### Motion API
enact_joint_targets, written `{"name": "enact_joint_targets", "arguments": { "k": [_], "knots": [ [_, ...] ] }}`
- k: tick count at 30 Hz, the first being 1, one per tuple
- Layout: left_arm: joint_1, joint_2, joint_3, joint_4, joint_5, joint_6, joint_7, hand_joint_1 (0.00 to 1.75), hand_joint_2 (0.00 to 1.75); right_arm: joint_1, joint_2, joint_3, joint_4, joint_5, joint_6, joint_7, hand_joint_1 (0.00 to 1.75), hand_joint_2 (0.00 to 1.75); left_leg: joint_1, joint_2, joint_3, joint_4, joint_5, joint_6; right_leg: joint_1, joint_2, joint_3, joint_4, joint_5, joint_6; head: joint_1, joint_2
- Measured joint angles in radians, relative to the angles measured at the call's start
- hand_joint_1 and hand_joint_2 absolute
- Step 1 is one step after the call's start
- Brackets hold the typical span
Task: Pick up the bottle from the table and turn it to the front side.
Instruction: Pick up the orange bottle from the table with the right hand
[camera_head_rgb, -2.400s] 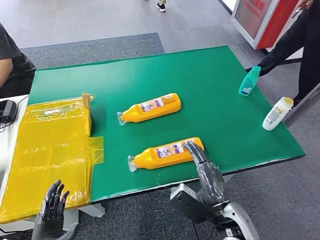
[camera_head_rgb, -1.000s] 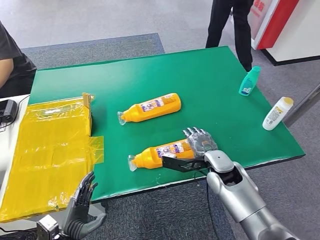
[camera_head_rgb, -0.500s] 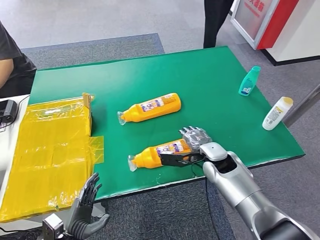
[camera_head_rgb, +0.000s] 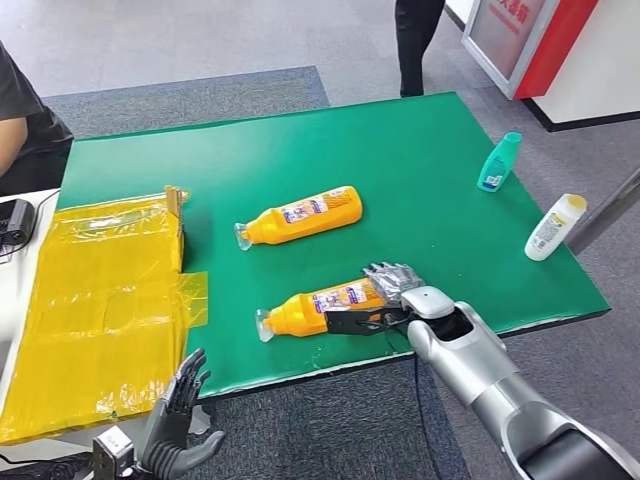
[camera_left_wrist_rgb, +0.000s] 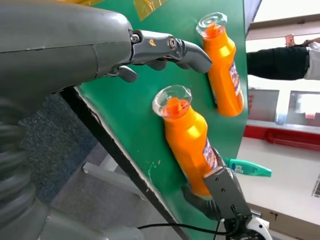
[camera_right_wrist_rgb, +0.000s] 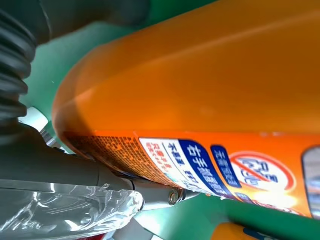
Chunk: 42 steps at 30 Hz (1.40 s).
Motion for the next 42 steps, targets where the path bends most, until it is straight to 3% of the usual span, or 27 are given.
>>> {"name": "enact_joint_targets", "arguments": {
  "k": [16, 25, 36, 42],
  "knots": [
    [0.001, 0.022, -0.023, 0.009, 0.026, 0.022, 0.0, 0.0, 1.75, 0.011, -0.032, 0.025, -0.026, -0.075, -0.031, -0.018, 1.75, 1.75, 0.0, 0.0, 0.0, 0.0, 0.0, 0.0, 0.0, 0.0, 0.0, 0.0, 0.0, 0.0, 0.0, 0.0],
    [0.043, 0.024, -0.002, -0.016, 0.033, -0.003, 0.0, 0.0, 1.75, 0.179, -0.052, -0.01, -0.266, -0.147, -0.125, -0.009, 1.75, 1.75, 0.0, 0.0, -0.001, 0.0, 0.0, 0.0, 0.0, 0.0, -0.001, 0.0, -0.001, -0.001, 0.0, 0.0],
    [0.084, -0.018, 0.095, -0.082, 0.014, -0.078, 0.003, 0.0, 1.75, 0.321, 0.002, -0.068, -0.511, -0.145, -0.202, -0.015, 1.75, 1.75, 0.0, 0.0, -0.001, 0.0, 0.0, 0.0, 0.0, 0.0, -0.001, 0.0, -0.001, -0.001, 0.0, 0.0],
    [0.101, -0.043, 0.129, -0.119, 0.007, -0.129, 0.003, 0.0, 1.75, 0.384, 0.048, -0.086, -0.605, -0.148, -0.261, -0.063, 1.75, 1.75, 0.0, 0.0, -0.001, 0.0, 0.0, 0.0, 0.0, 0.0, -0.001, 0.0, -0.001, -0.001, 0.0, 0.0]
  ]
}}
